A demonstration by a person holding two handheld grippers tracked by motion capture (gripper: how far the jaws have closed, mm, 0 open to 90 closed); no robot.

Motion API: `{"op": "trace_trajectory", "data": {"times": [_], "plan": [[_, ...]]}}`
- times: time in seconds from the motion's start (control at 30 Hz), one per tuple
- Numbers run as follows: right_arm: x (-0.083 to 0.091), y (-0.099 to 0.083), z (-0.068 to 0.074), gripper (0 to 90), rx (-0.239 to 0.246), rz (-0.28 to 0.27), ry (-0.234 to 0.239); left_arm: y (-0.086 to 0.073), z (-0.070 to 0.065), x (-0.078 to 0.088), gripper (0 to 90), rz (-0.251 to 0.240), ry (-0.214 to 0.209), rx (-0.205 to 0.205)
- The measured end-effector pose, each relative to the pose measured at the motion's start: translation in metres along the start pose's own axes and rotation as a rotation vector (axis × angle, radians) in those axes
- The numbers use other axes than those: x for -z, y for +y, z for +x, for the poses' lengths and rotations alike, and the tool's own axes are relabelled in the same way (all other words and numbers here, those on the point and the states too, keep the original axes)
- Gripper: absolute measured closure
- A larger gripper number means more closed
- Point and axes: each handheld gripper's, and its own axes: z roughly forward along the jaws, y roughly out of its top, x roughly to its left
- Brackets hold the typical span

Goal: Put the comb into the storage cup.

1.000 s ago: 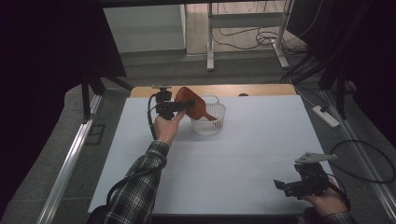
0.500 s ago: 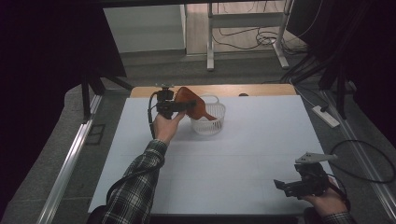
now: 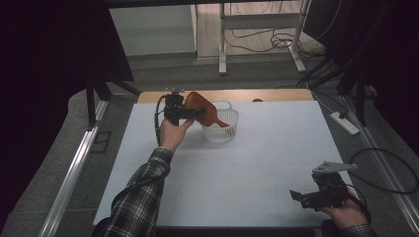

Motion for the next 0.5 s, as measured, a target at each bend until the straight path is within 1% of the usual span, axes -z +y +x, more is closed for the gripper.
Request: {"op": "trace_trajectory", "data": {"times": [0.17, 0.43, 0.5], "plan": [[0.0, -0.0001, 0.0002, 0.8, 0.0, -0.004, -0.002, 0.0005, 0.0009, 0.003, 13.5, 0.005, -0.003, -0.023], [0.0001, -0.0002, 0.0007, 0.7, 0.003, -0.004, -0.003, 0.0024, -0.0014, 0.0085, 9.7, 0.026, 0.001, -0.09], [0.0002, -0.0002, 0.0007, 0.7, 0.003, -0.005, -0.003, 0.0025, -0.0017, 0.0094, 8.7, 0.029, 0.006, -0.099]]}}
